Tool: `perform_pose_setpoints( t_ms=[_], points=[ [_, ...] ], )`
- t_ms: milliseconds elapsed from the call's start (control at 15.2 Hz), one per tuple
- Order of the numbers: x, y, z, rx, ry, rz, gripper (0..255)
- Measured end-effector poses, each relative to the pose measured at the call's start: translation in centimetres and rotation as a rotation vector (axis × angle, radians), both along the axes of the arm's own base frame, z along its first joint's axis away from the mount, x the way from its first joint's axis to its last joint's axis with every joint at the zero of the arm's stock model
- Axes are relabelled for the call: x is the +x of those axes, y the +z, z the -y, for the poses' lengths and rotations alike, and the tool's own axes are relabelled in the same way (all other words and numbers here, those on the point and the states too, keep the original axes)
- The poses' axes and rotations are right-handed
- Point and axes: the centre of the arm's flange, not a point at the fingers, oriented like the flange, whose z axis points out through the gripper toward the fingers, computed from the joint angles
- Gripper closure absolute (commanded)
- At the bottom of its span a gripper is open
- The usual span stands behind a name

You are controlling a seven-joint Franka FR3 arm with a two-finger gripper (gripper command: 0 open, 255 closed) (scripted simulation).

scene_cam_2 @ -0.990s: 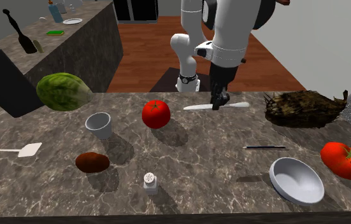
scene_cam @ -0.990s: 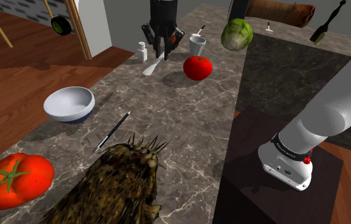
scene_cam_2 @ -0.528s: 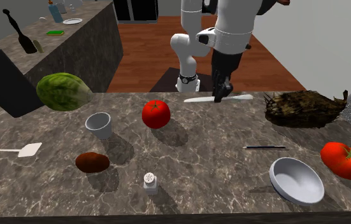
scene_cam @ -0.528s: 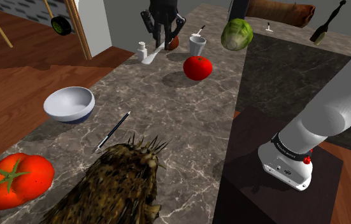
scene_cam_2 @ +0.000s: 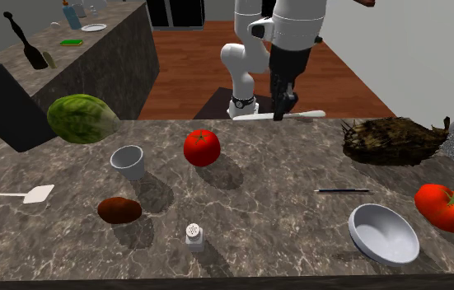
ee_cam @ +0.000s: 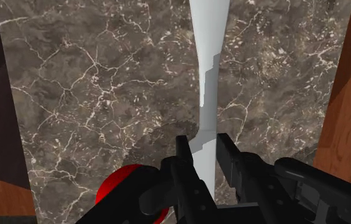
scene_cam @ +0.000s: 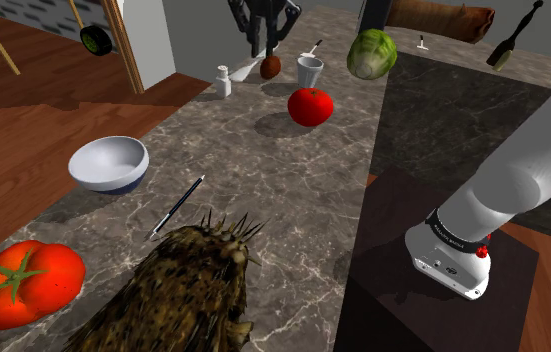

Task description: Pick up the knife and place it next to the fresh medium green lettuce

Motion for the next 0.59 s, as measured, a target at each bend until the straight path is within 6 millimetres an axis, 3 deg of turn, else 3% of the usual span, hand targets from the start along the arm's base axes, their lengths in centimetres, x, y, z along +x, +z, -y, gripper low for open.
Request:
perform_pose_setpoints(
  t_ms=[594],
  points=[
    [-1.5, 0.2, 11.3, 0.0, 0.0, 0.0, 255]
  ],
)
